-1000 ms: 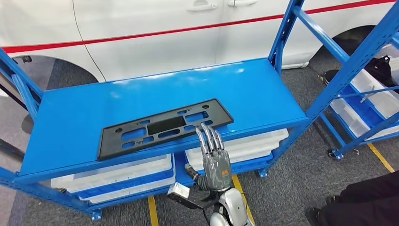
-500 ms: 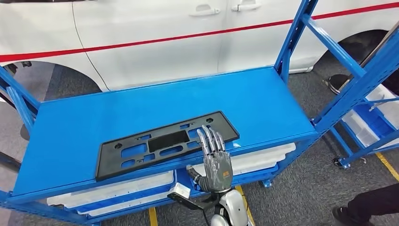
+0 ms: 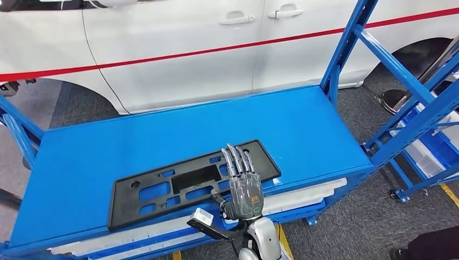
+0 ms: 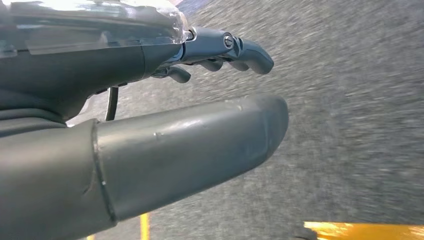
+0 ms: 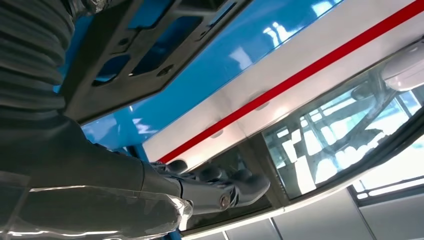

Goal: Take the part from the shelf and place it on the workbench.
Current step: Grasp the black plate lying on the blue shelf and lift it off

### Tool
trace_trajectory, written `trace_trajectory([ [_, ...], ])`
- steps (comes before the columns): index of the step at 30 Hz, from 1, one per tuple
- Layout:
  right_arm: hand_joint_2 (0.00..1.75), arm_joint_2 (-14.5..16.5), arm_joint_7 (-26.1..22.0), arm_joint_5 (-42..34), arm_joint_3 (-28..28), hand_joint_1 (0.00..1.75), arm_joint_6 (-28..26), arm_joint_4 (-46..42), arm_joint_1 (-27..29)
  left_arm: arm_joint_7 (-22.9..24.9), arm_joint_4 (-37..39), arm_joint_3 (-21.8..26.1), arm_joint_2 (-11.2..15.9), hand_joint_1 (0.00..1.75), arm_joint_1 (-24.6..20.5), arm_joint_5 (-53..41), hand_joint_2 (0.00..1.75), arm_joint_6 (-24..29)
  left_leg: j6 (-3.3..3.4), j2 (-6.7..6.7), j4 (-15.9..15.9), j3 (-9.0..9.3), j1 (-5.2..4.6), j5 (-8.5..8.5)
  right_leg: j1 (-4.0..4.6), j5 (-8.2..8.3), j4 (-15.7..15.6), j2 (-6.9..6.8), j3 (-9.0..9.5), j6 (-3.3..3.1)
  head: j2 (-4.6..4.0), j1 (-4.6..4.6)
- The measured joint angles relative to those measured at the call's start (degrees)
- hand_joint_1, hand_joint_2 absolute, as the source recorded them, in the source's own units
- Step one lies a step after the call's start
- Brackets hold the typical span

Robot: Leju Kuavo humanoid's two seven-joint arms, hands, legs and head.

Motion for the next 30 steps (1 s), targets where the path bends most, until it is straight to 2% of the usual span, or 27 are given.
trace_trajectory([
  [2,1.75,-0.5,0.4,-0.1,0.9,0.00,0.0,0.2,-0.2,0.0,0.0,0.0,-0.1,0.00,0.0,-0.1,0.00,0.0,0.68,0.13,-0.4,-0.04,0.29,0.37,-0.01,-1.59,1.4,-0.04,-0.46,0.63,-0.01,0.03],
  [3,1.75,-0.7,0.6,-0.2,1.3,0.00,0.0,0.3,-0.3,0.0,0.0,0.0,-0.1,0.00,0.0,-0.2,0.00,0.0,0.99,0.20,-0.6,-0.12,0.43,0.54,-0.09,-3.32,3.5,-0.06,-1.34,0.98,-0.01,0.03],
  [5,1.75,-1.0,1.0,-0.3,1.9,0.00,0.0,0.5,-0.3,0.0,0.0,-0.1,-0.1,0.00,-0.1,-0.2,0.00,0.0,1.29,0.23,-0.7,-0.42,0.44,0.68,-0.41,-7.38,10.2,-0.09,-4.13,1.48,-0.02,0.03],
  [6,1.75,-1.2,1.2,-0.4,2.2,0.00,0.0,0.7,-0.3,0.0,0.0,-0.1,-0.1,0.00,-0.1,-0.2,0.00,0.0,1.32,0.24,-0.7,-0.59,0.43,0.69,-0.57,-8.61,13.4,-0.10,-5.44,1.65,-0.02,0.03],
  [7,1.75,-1.3,1.3,-0.5,2.4,0.00,0.0,0.8,-0.3,0.0,0.0,-0.1,-0.1,0.00,0.0,-0.2,0.00,0.0,1.33,0.24,-0.7,-0.73,0.43,0.70,-0.72,-8.59,14.9,-0.11,-5.98,1.78,-0.01,0.03],
  [8,1.75,-1.4,1.3,-0.6,2.6,0.00,0.0,1.0,-0.3,0.0,0.0,-0.1,-0.1,0.00,0.0,-0.2,0.00,-0.1,1.31,0.24,-0.7,-0.82,0.44,0.73,-0.85,-7.50,14.4,-0.13,-5.55,1.84,-0.01,0.03],
  [9,1.75,-1.5,1.3,-0.8,2.8,0.00,0.0,1.1,-0.3,0.0,0.0,0.0,-0.1,0.00,0.0,-0.1,0.00,-0.1,1.24,0.23,-0.7,-0.86,0.45,0.76,-0.97,-5.57,11.7,-0.16,-4.05,1.82,0.00,0.04],
  [10,1.75,-1.6,1.3,-0.9,2.9,0.00,0.0,1.1,-0.3,0.0,0.0,0.0,-0.1,0.00,0.0,-0.1,0.00,-0.1,1.11,0.21,-0.7,-0.87,0.45,0.85,-1.06,-3.62,7.5,-0.19,-1.81,1.72,0.00,0.04],
  [12,1.75,-1.7,1.3,-1.1,3.2,0.00,0.0,1.2,-0.4,0.0,0.0,0.0,-0.1,0.00,0.0,0.0,0.00,-0.1,0.57,0.13,-0.6,-0.90,0.35,1.15,-0.84,-1.49,0.9,-0.20,1.62,1.38,-0.01,0.04],
  [13,1.75,-1.7,1.3,-1.2,3.3,0.00,0.0,1.2,-0.4,0.0,0.0,0.0,-0.1,0.00,0.0,0.0,0.00,-0.1,0.22,0.11,-0.6,-0.93,0.29,1.35,-0.69,-1.33,-0.6,-0.19,2.21,1.17,-0.01,0.03],
  [16,1.75,-1.7,1.2,-1.2,3.4,0.00,0.0,1.3,-0.4,0.0,0.0,0.0,-0.1,0.00,0.0,0.0,0.00,-0.1,-0.93,0.08,-0.6,-1.08,0.36,1.66,-0.63,-0.90,-1.2,-0.18,1.84,0.19,-0.01,0.02],
  [17,1.75,-1.7,1.1,-1.3,3.4,0.00,0.0,1.3,-0.4,0.0,0.0,0.0,-0.1,0.00,0.0,0.0,0.00,-0.1,-1.23,0.09,0.3,-1.49,0.45,0.84,-0.72,-0.59,-1.4,-0.23,1.74,-0.26,-0.01,0.01],
  [18,1.75,-1.7,0.8,-1.5,3.5,0.00,0.0,1.3,-0.4,0.0,0.0,0.0,0.0,0.00,0.0,0.0,0.00,-0.1,-1.48,0.09,2.3,-2.32,0.53,-0.70,-0.80,-0.28,-1.6,-0.31,1.61,-0.68,-0.01,-0.01],
  [20,1.75,-1.7,0.3,-1.9,3.5,0.00,0.0,1.4,-0.3,0.0,0.0,0.0,0.0,0.00,0.0,-0.1,0.00,-0.1,-1.85,0.11,9.4,-5.10,0.59,-5.08,-0.69,0.06,-1.6,-0.46,1.21,-1.18,-0.02,-0.03],
  [21,1.75,-1.7,0.1,-2.1,3.5,0.00,0.0,1.5,-0.3,0.0,0.0,0.0,0.0,0.00,0.0,-0.2,0.00,0.0,-1.98,0.12,13.0,-6.38,0.60,-6.64,-0.58,0.15,-1.5,-0.51,1.03,-1.26,-0.02,-0.02],
  [22,1.75,-1.7,0.0,-2.2,3.5,0.00,0.0,1.6,-0.3,0.0,0.0,0.0,0.0,0.00,0.1,-0.2,0.00,0.0,-2.04,0.12,15.1,-7.00,0.60,-7.18,-0.49,0.19,-1.4,-0.55,0.89,-1.30,-0.01,-0.02],
  [23,1.75,-1.7,0.0,-2.3,3.5,0.00,0.0,1.6,-0.3,0.0,0.0,0.0,0.0,0.00,0.1,-0.2,0.00,0.0,-2.01,0.12,15.2,-6.63,0.59,-6.59,-0.42,0.20,-1.3,-0.55,0.81,-1.29,-0.01,-0.02],
  [24,1.75,-1.7,0.0,-2.3,3.5,0.00,0.0,1.7,-0.3,0.0,0.0,0.0,0.0,0.00,0.2,-0.3,0.00,0.0,-1.87,0.12,13.0,-5.17,0.59,-5.07,-0.37,0.17,-1.2,-0.55,0.79,-1.26,0.00,-0.02],
  [25,1.75,-1.7,0.0,-2.3,3.5,0.00,0.0,1.7,-0.3,0.0,0.0,0.0,0.0,0.00,0.1,-0.3,0.00,0.0,-1.63,0.12,9.2,-3.02,0.56,-3.20,-0.33,0.08,-1.0,-0.54,0.80,-1.19,0.00,-0.02],
  [27,1.75,-1.7,-0.5,-2.5,3.5,0.00,0.0,1.7,-0.3,0.0,0.0,0.0,0.1,0.00,0.1,-0.4,0.00,0.0,-0.97,0.08,2.3,0.95,0.24,-1.24,-0.19,-0.13,-0.7,-0.49,0.60,-0.88,-0.01,-0.02],
  [28,1.75,-1.7,-0.9,-2.7,3.5,0.00,0.0,1.7,-0.3,0.0,0.0,-0.1,0.2,0.00,0.1,-0.4,0.00,0.1,-0.66,0.06,0.4,1.90,0.07,-1.17,-0.15,-0.19,-0.6,-0.47,0.48,-0.65,-0.01,-0.01],
  [30,1.75,-1.7,-2.2,-3.3,3.3,0.00,0.0,1.8,-0.3,0.0,0.0,-0.1,0.3,0.00,0.1,-0.4,0.00,0.1,-0.20,0.04,-0.6,2.14,-0.09,-1.45,-0.09,-0.14,-0.6,-0.42,0.38,-0.11,0.00,-0.01],
])
